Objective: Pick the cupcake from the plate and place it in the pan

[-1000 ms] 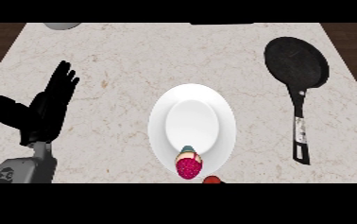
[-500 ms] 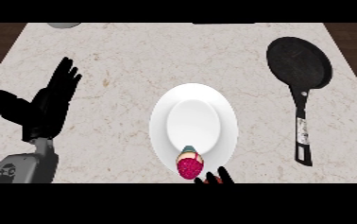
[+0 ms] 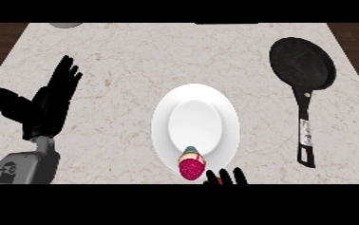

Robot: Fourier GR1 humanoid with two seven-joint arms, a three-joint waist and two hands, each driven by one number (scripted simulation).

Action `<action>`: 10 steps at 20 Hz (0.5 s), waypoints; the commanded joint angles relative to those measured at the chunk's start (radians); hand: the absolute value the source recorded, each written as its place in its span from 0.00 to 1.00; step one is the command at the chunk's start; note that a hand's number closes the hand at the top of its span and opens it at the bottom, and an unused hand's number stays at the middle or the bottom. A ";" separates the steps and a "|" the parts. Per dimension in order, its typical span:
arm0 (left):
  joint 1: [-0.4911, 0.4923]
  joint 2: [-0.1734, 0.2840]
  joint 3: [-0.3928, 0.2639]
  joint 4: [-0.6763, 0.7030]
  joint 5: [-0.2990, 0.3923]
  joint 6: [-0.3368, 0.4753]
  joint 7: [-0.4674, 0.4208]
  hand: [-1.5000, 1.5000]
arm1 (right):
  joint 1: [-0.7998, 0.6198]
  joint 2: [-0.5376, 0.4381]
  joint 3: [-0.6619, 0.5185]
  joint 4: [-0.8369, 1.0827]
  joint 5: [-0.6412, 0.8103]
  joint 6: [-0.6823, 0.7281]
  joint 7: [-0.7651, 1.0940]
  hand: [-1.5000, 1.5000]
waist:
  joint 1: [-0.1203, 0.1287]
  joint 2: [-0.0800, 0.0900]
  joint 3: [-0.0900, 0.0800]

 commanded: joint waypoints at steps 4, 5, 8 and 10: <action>0.020 -0.022 -0.024 -0.014 -0.015 -0.003 -0.016 0.50 | 0.011 0.124 0.212 0.239 0.066 -0.041 0.055 0.00 | 0.014 0.004 0.000; 0.004 -0.012 -0.011 0.001 -0.013 -0.001 -0.004 0.50 | 0.001 0.152 0.217 0.255 0.070 -0.046 0.067 0.00 | 0.013 0.005 0.000; -0.004 -0.015 -0.015 -0.002 -0.016 -0.005 -0.010 0.50 | -0.005 0.179 0.199 0.273 0.097 -0.030 0.081 0.00 | 0.012 0.004 0.000; 0.026 0.018 0.012 -0.020 0.024 -0.054 -0.006 0.50 | 0.000 0.194 0.181 0.281 0.110 -0.019 0.096 0.00 | 0.019 0.003 0.000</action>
